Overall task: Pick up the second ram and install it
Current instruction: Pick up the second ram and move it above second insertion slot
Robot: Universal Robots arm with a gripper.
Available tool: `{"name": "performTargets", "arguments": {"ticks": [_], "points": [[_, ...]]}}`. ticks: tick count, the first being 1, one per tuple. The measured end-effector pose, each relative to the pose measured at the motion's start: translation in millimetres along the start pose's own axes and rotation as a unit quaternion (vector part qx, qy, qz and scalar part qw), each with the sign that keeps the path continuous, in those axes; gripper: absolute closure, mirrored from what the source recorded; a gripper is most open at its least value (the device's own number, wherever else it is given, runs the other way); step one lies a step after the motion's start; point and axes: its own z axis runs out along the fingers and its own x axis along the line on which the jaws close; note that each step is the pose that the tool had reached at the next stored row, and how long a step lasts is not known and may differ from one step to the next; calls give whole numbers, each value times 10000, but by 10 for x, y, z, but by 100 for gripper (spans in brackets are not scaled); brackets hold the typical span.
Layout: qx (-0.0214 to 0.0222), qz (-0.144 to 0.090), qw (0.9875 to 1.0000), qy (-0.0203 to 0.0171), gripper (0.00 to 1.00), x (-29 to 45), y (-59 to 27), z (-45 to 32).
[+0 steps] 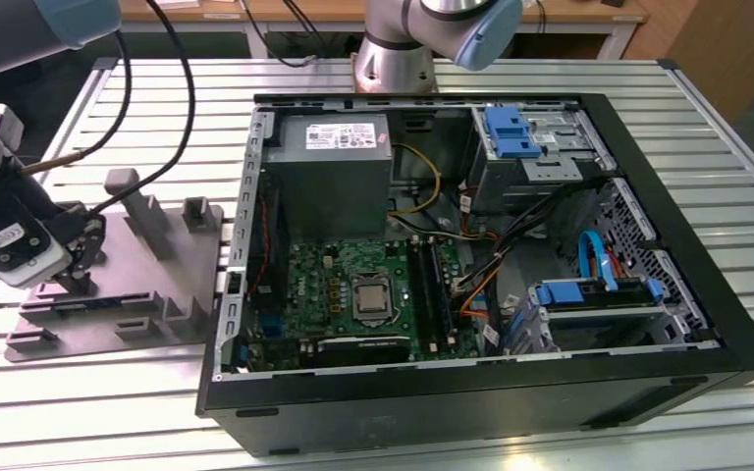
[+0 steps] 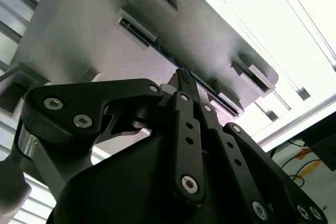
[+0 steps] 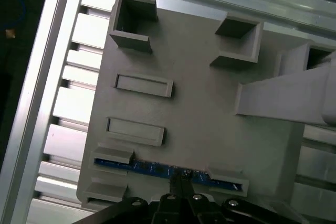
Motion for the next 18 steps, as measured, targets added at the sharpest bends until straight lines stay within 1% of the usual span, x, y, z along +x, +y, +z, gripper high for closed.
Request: {"name": "performTargets", "arguments": {"ticks": [4,9,14,18], "points": [[-5,-205,9998,4,89,0,0,0],[-12,-463,9989,9,89,0,0,0],[-18,-707,9975,14,89,0,0,0],[-23,-906,9959,18,89,0,0,0]]}}
